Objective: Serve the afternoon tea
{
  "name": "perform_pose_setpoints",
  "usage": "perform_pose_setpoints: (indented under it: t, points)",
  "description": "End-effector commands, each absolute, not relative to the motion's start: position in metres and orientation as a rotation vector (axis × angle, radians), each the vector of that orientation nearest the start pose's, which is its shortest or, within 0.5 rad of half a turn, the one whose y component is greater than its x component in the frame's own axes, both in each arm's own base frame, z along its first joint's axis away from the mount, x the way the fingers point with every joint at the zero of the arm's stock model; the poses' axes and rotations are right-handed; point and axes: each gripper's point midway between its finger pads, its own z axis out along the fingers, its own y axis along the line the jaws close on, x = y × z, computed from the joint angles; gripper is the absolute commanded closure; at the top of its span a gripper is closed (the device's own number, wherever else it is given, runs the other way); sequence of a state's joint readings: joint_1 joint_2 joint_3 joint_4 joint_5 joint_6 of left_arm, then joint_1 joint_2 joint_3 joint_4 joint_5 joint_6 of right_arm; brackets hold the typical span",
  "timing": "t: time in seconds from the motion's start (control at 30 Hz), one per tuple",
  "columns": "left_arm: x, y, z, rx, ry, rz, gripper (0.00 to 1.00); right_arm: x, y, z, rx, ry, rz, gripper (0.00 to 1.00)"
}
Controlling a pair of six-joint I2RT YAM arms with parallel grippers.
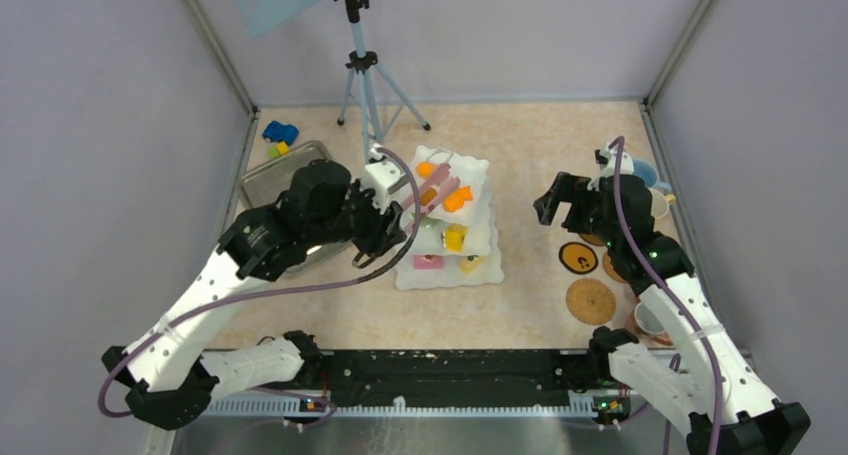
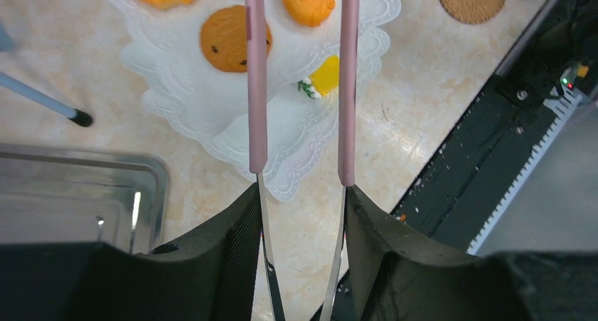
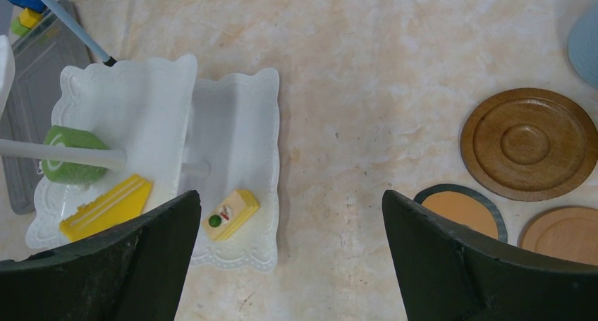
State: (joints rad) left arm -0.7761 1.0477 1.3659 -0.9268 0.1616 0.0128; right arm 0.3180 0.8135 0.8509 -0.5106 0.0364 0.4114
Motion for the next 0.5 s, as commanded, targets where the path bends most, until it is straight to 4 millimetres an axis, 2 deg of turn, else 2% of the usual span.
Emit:
perform_pose_setpoints:
  t: [0.0,0.1,0.17,0.23,0.27,0.37,0.47]
  points:
    - [0.188,-0.182,0.393,0.700,1.712,-0.536,0.50,0.272,0.101,0.242,0.094,2.008,0.421,0.02]
    - [0.208,-0.129,0.422,0.323,1.633,-0.381,0.52,0.273,0.101,0.241,0.089,2.004,0.417,0.02]
    - [0.217,-0.093,0.418,0.113,1.653,-0.246,0.50,0.274,0.102,0.241,0.084,2.002,0.421,0.02]
    - [0.224,-0.056,0.404,-0.102,1.706,-0.066,0.46,0.274,0.102,0.240,0.080,2.004,0.420,0.02]
    - [0.225,-0.045,0.396,-0.182,1.728,-0.001,0.45,0.274,0.102,0.241,0.078,2.002,0.419,0.02]
    - [0.231,-0.047,0.371,-0.254,1.783,0.047,0.45,0.272,0.101,0.240,0.074,2.004,0.417,0.02]
    - [0.244,-0.058,0.330,-0.257,1.848,0.111,0.43,0.270,0.101,0.239,0.077,1.999,0.420,0.02]
